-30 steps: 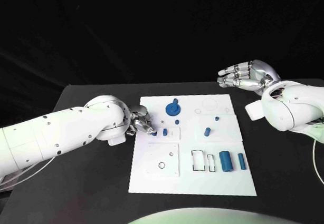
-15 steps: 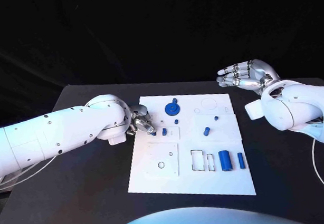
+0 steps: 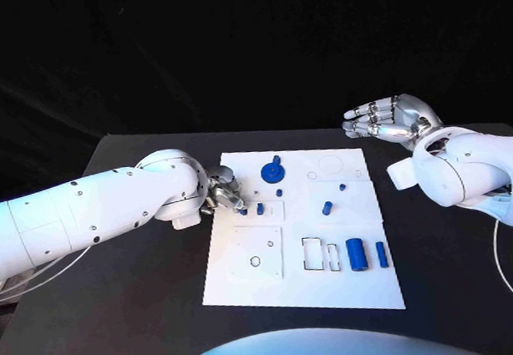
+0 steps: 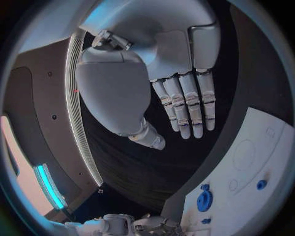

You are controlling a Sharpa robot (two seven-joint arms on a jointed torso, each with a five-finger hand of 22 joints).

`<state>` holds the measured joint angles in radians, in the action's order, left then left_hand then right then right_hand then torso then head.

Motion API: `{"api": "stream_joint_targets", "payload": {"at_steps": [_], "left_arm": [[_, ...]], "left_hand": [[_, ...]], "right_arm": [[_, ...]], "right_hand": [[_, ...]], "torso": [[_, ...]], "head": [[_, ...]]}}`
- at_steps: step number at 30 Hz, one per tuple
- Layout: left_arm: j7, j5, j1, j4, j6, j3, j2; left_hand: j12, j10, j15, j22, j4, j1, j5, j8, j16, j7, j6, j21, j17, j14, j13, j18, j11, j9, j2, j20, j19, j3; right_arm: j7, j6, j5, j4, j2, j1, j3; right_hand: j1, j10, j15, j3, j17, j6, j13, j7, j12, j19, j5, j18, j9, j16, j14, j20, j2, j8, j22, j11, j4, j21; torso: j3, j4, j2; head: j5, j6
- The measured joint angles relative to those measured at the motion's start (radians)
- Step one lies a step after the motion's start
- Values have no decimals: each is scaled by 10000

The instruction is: Assemble the parts on the task board

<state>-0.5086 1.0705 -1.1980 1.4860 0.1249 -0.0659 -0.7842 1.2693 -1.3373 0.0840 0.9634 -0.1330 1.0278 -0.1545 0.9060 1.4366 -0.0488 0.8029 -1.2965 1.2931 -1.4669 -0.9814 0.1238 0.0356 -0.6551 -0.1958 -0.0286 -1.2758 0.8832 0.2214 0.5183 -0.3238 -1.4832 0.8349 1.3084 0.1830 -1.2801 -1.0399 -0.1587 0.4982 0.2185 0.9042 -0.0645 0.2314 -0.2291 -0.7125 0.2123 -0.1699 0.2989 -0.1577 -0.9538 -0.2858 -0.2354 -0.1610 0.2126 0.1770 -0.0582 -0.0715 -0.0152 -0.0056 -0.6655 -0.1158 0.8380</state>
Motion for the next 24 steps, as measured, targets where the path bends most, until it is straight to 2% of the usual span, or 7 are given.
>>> {"api": "stream_joint_targets", "payload": {"at_steps": [5,7,11,13,16,19,24], "left_arm": [[-25,-32,-1,-19,0,1,14],[-34,-41,-1,-26,0,1,19],[-50,-60,-2,-43,7,2,32],[-61,-68,-3,-53,11,3,37],[-76,-80,-3,-63,20,3,51],[-90,-95,7,-68,39,-7,71],[-103,-116,8,-81,68,-8,85]], "left_hand": [[0,0,0,-3,95,-138,15,0,0,84,54,0,0,0,-21,0,0,16,-32,36,-36,43],[0,0,0,-8,97,-138,44,0,0,95,65,0,0,0,-21,0,0,25,-33,36,-36,46],[0,1,36,-12,354,-323,63,0,0,103,74,0,0,37,-3,1,0,51,-113,36,-36,160],[0,1,36,-18,400,-373,137,0,0,152,123,0,-1,37,-3,1,0,82,-162,36,-36,122],[0,1,35,-36,181,-454,140,-51,0,243,215,0,0,37,-3,0,0,120,-138,36,-36,-388],[0,1,35,-48,7,-492,231,-62,0,222,283,46,-1,37,-3,0,0,138,-98,36,-36,-735],[-1,2,35,-49,-249,-489,401,-119,0,243,324,46,0,37,-4,0,0,170,-96,35,-36,-1260]], "right_arm": [[7,-10,24,-2,4,0,0],[16,-11,35,-7,8,0,0],[38,-13,68,-13,19,0,0],[49,-14,88,-14,25,0,0],[63,-17,115,-15,30,0,0],[73,-19,141,-19,31,0,0],[88,-19,175,-33,44,0,0]], "right_hand": [[115,0,0,-85,-54,0,0,0,18,0,-130,0,-10,0,0,0,-7,0,-46,0,-85,0],[201,-7,0,-192,-83,0,0,-1,57,-2,-26,-1,-19,0,0,-3,-18,0,-76,7,-127,0],[236,-36,0,-307,-119,-1,0,-1,57,-36,83,1,-22,0,0,-37,-53,0,-107,35,-190,0],[304,-36,-4,-404,-143,-1,0,-1,57,-36,122,0,-22,0,4,-36,16,0,-137,36,-235,0],[315,-36,-38,-443,-153,-1,0,-1,95,-36,122,1,-31,0,37,-37,26,36,-145,36,-275,0],[355,-36,-37,-485,-166,-1,0,-1,95,-36,122,0,-31,0,37,-37,-14,37,-158,36,-316,0],[408,-36,-37,-543,-192,-1,0,-1,95,-36,122,0,-42,0,37,-36,39,37,-181,36,-374,0]], "torso": [[7,1,0],[6,3,0],[9,1,0],[9,-3,0],[9,-3,0],[8,-3,0],[7,1,0]], "head": [[11,0],[12,-2],[17,8],[23,12],[23,12],[33,5],[43,2]]}}
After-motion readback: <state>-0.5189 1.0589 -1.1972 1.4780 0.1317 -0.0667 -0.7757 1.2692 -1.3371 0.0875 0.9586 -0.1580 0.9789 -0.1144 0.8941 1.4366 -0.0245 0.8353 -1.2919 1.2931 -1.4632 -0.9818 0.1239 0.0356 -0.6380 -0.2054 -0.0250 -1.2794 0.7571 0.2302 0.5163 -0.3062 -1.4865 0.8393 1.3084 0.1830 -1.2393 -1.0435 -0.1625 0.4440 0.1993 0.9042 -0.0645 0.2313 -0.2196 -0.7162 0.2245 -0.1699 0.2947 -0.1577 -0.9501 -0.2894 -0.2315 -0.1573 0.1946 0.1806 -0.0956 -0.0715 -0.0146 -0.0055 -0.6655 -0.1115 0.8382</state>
